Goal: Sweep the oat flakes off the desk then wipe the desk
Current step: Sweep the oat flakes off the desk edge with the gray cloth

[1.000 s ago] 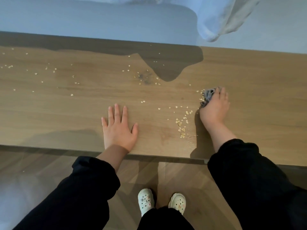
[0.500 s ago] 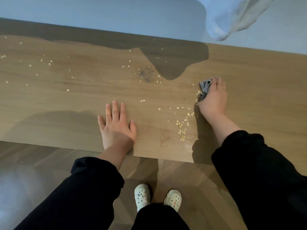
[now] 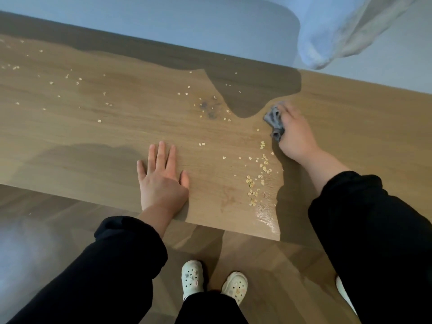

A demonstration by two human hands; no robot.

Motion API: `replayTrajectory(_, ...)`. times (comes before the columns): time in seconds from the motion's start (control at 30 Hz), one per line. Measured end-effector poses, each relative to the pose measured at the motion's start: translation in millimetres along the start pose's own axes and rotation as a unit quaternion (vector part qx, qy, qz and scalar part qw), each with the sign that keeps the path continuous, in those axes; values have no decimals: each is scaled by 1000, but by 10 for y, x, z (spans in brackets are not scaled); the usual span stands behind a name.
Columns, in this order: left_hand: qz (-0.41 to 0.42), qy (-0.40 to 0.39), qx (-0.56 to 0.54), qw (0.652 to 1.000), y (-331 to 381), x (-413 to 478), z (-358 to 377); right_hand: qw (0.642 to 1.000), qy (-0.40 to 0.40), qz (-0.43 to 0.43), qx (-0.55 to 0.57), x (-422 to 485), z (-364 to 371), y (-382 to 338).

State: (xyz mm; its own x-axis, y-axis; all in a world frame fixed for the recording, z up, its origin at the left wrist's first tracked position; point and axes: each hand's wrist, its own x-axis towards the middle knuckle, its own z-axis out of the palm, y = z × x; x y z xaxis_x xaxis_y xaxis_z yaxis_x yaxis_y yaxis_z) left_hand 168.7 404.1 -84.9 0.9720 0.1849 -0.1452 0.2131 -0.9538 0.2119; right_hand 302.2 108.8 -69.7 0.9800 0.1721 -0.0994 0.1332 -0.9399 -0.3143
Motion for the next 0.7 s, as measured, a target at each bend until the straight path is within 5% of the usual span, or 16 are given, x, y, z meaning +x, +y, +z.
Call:
replayTrajectory(0.13,-4,-4,-3,1000,3,1,-1,990,-70,-119,-14,-11,-92,83)
replayTrajectory(0.33,-3,-8,4,1000,0,13,0,1000,15,-9,13,150,-130,301)
replayTrajectory(0.53,-2,-6,2,1000,2,4,3,983,-64,-170,19,-76,23,9)
replayTrajectory(0.6,-1,-4,6,1000,-8,2,10,987,-56,-149,4,-26,8,142)
replayTrajectory(0.7,0,-4,13,1000,-8,-1,13,997,65,-15,29,197,24,405)
